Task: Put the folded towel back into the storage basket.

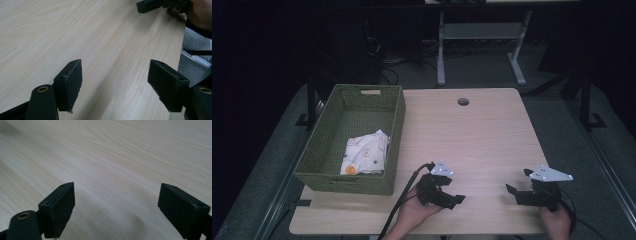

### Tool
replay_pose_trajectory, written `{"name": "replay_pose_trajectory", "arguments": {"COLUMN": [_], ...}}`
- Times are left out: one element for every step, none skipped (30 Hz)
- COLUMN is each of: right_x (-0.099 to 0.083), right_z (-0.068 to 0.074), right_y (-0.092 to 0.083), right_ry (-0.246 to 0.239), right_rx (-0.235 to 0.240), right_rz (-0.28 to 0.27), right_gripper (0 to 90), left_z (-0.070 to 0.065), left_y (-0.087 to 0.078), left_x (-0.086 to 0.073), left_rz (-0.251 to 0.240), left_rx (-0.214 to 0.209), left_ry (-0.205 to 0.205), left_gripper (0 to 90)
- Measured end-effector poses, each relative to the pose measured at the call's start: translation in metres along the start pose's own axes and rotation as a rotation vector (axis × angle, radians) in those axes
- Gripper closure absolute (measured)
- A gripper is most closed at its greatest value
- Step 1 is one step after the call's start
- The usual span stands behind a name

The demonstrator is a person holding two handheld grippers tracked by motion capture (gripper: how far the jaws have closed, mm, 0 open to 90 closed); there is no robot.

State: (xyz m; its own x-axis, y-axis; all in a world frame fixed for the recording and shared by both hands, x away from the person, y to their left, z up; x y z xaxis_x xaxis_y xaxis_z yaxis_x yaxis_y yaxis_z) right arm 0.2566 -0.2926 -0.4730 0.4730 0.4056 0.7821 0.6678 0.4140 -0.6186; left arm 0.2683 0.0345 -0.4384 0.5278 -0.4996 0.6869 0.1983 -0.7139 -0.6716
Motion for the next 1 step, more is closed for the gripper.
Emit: {"name": "replay_pose_trajectory", "arguments": {"right_x": [0.0005], "right_z": [0.0005], "right_y": [0.0005], "right_ry": [-0.002], "right_rx": [0.000], "right_rz": [0.000], "right_gripper": [13.7], "left_z": [0.0010], "left_y": [-0.0004], "left_x": [-0.0016], "left_rz": [0.003], "left_rx": [0.002], "left_ry": [0.002], "left_gripper": [28.3]}}
Point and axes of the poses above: each handheld gripper's, and its own axes: y roughly forward along the jaws, x roughly out of its top, z roughly to its left, the point moved 1 cm from there along y, roughly forward along the jaws, and after that the axes turned 3 degrees about -y, right-handed, at the moved point
